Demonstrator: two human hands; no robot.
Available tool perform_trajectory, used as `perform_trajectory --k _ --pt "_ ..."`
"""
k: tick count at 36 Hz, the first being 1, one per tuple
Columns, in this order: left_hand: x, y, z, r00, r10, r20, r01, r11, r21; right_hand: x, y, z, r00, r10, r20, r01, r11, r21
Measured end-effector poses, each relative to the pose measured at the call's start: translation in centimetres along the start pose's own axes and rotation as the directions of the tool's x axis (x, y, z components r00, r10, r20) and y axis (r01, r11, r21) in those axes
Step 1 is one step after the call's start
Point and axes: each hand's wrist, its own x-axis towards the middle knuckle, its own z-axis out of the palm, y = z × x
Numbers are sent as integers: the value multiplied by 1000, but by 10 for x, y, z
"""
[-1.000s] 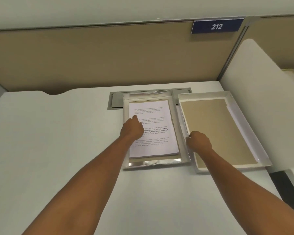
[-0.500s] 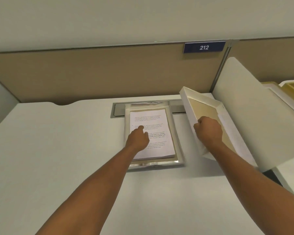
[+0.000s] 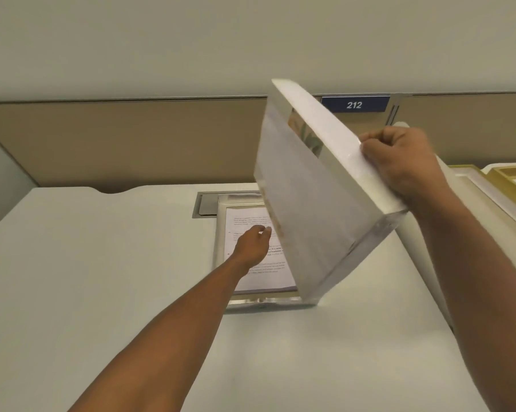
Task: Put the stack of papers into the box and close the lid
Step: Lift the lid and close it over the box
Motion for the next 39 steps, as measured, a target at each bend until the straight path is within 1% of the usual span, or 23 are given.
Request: perform_trajectory --k 1,2,4,6,7,8,9,11,13,15,17,19,20,23,26,28,31,33,39 --pt "-1 1 -1 999 -37 40 42 990 -136 1 -4 -2 1000 0 10 -1 997 78" --pt "-2 1 -3 994 -67 88 89 956 -279 2 -5 -4 1000 4 23 -8 989 145" --pt "-4 -2 -9 984 -84 157 152 855 -495 6 1 -5 998 30 50 -41 971 235" --pt "-4 -11 -17 976 -65 210 184 759 -625 8 19 1 994 78 70 -96 950 297" --pt "-4 -15 -20 974 -60 217 192 726 -660 9 30 7 990 109 84 -130 940 314" --pt "-4 -19 -24 975 -68 211 195 715 -671 9 43 14 984 144 103 -170 929 329" --pt "-4 -22 -28 977 -92 192 198 719 -667 8 56 22 975 181 126 -214 911 353" --pt "-3 -31 -37 979 -169 115 204 769 -606 5 81 39 950 256 177 -307 872 382" --pt "1 -41 -45 965 -263 11 233 831 -506 1 101 55 911 327 251 -398 856 330" --pt "3 -51 -52 935 -348 -69 287 857 -428 -7 116 67 857 401 322 -487 834 258" --pt "5 -59 -58 913 -388 -131 319 874 -367 -14 127 79 813 429 394 -533 820 206" --pt "8 -65 -60 900 -397 -177 329 888 -321 -21 138 94 798 430 422 -526 839 139" --pt "10 -69 -61 893 -404 -198 333 889 -315 -25 144 102 808 421 412 -504 857 112" --pt "19 -79 -62 855 -447 -262 366 879 -304 -37 163 123 863 383 329 -419 907 45" --pt "28 -83 -64 848 -418 -327 381 908 -173 -47 179 139 883 398 250 -410 912 -7" --pt "33 -84 -65 853 -395 -342 391 917 -83 -51 189 149 880 418 227 -420 907 -43" --pt "42 -90 -66 848 -398 -349 428 904 9 -52 202 158 855 453 252 -443 891 -99" --pt "47 -95 -65 846 -410 -342 452 890 51 -52 209 161 836 482 264 -464 876 -131" --pt "56 -112 -52 837 -445 -318 504 854 131 -58 228 167 818 500 285 -460 866 -198"
